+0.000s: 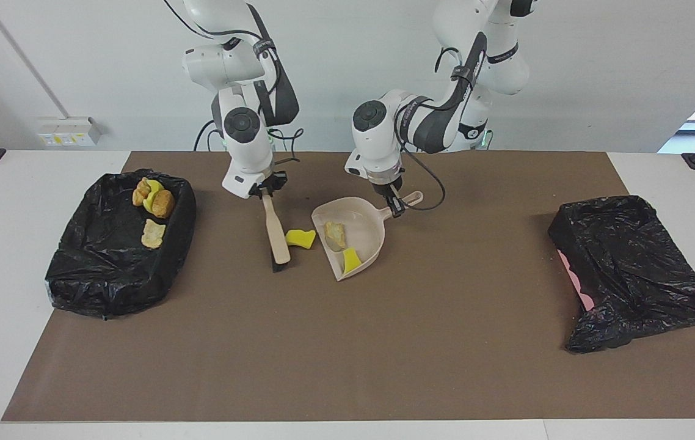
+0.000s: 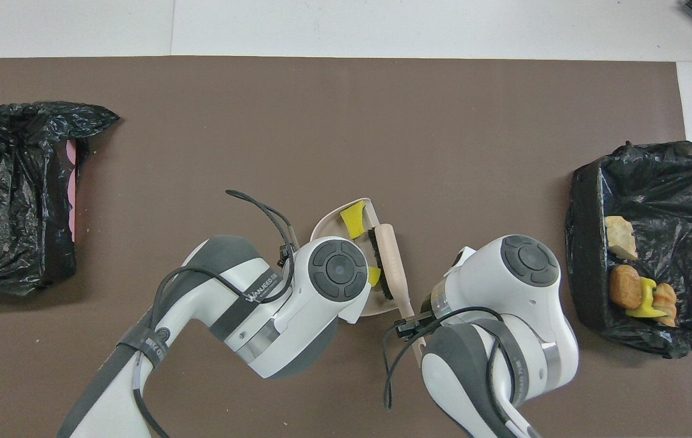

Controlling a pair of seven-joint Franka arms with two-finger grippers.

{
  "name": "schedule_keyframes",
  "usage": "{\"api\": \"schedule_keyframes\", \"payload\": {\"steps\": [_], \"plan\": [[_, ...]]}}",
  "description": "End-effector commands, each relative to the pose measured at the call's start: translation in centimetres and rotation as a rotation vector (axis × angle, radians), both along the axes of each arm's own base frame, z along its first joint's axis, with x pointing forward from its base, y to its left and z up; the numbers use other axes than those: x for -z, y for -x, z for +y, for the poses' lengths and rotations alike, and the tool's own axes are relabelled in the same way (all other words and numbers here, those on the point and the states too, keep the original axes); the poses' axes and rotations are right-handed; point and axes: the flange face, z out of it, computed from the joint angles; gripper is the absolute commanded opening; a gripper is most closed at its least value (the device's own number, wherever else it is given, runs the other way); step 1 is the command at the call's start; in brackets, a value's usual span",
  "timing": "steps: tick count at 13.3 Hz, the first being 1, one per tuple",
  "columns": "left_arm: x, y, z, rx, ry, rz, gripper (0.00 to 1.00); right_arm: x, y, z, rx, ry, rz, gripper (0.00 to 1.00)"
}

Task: Sweep and dump trash in bin
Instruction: 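Lift the dustpan with the left gripper while the right gripper withdraws the brush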

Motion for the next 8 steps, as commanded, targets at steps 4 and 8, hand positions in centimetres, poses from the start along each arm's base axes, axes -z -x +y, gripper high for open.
{"api": "schedule_keyframes", "payload": {"steps": [4, 8], "plan": [[0.2, 0.6, 0.4, 0.032, -0.002, -0.014, 0.0, -6.3, 0.2, -3.0, 0.064, 0.11, -0.03, 0.0], [-0.2, -0.3, 1.3, 0.044, 0.004, -0.01, 0.0, -9.3, 3.5, -2.9, 0.133, 0.251, 0.018, 0.0]]}}
